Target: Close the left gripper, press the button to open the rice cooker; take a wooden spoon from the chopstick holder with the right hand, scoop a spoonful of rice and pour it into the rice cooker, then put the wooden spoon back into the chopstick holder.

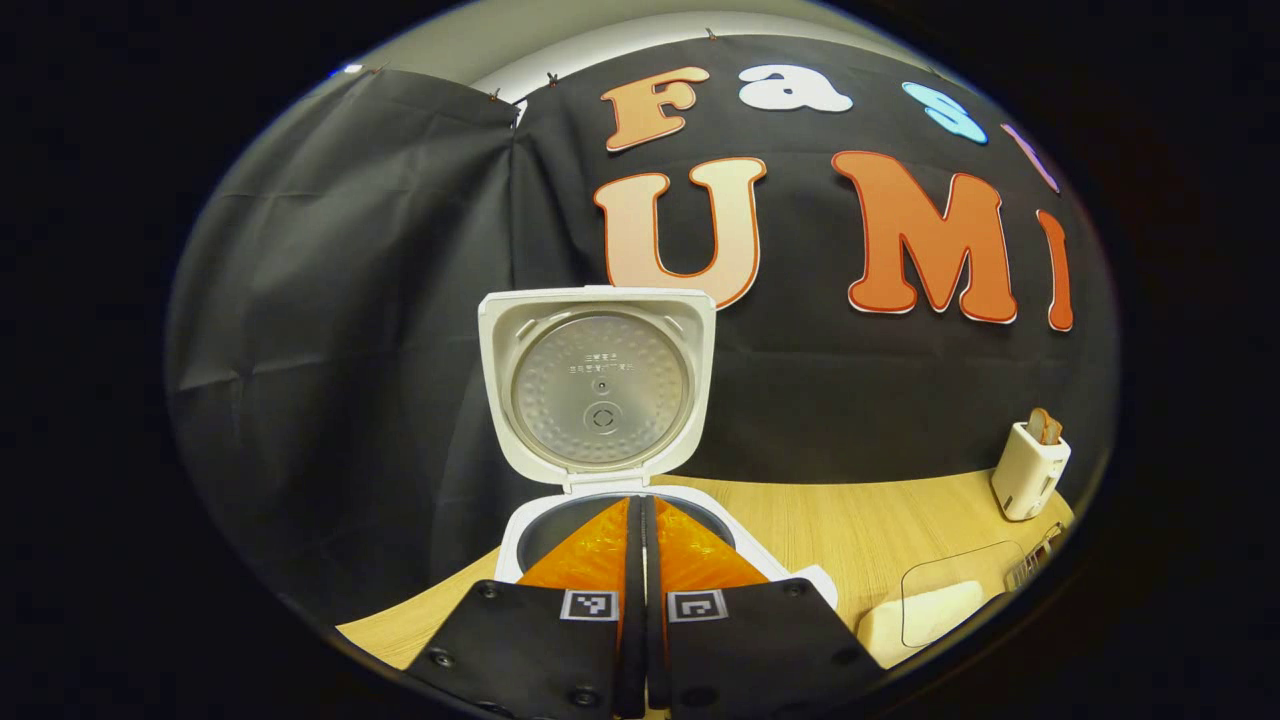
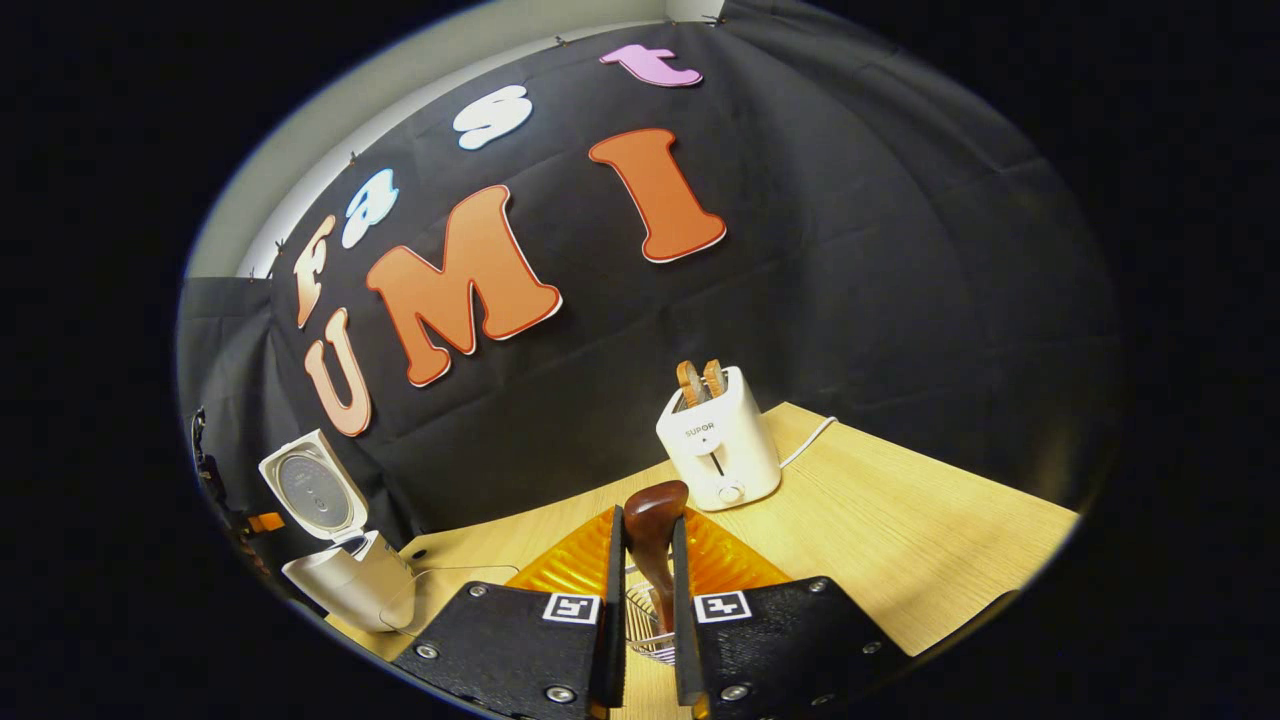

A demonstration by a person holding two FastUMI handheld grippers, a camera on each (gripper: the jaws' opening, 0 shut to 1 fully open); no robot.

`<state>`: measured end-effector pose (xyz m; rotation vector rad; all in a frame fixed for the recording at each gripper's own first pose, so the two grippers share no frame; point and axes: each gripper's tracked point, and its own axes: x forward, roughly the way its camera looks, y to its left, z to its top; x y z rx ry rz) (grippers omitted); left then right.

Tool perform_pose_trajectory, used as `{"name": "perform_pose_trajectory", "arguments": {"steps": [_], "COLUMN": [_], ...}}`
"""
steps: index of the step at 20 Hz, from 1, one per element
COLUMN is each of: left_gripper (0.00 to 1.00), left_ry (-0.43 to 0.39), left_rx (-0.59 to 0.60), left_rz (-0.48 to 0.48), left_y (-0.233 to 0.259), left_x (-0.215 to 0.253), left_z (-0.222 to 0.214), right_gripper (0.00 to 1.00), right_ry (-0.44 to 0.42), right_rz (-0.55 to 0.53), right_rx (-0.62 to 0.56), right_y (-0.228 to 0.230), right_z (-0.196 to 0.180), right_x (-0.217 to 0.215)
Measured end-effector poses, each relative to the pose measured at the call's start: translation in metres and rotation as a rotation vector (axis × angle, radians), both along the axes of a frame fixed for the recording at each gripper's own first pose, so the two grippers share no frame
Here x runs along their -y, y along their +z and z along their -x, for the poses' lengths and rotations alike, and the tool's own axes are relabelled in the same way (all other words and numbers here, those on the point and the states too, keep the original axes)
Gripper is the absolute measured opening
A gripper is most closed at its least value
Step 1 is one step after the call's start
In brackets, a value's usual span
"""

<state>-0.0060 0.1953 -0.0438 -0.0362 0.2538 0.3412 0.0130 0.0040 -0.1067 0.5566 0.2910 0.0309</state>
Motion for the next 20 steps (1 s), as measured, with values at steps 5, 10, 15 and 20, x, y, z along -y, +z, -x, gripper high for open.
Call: {"name": "perform_pose_trajectory", "arguments": {"steps": [5, 10, 15, 20], "left_gripper": [0.04, 0.23, 0.41, 0.45], "left_ry": [-0.031, -0.065, -0.076, -0.079], "left_rx": [0.008, 0.006, 0.012, 0.014], "left_rz": [0.0, 0.008, -0.003, 0.003], "left_y": [0.0, -0.006, -0.008, -0.014], "left_x": [0.008, 0.014, 0.014, 0.014], "left_z": [-0.001, 0.004, 0.003, 0.002], "right_gripper": [0.13, 0.13, 0.13, 0.13], "right_ry": [-0.047, -0.106, -0.116, -0.09], "right_rz": [-0.019, -0.042, -0.05, -0.044], "right_rx": [0.005, 0.088, 0.167, 0.259], "right_y": [0.007, 0.039, 0.077, 0.12], "right_z": [-0.003, -0.008, -0.01, -0.007], "right_x": [0.0, 0.003, -0.004, -0.024]}}
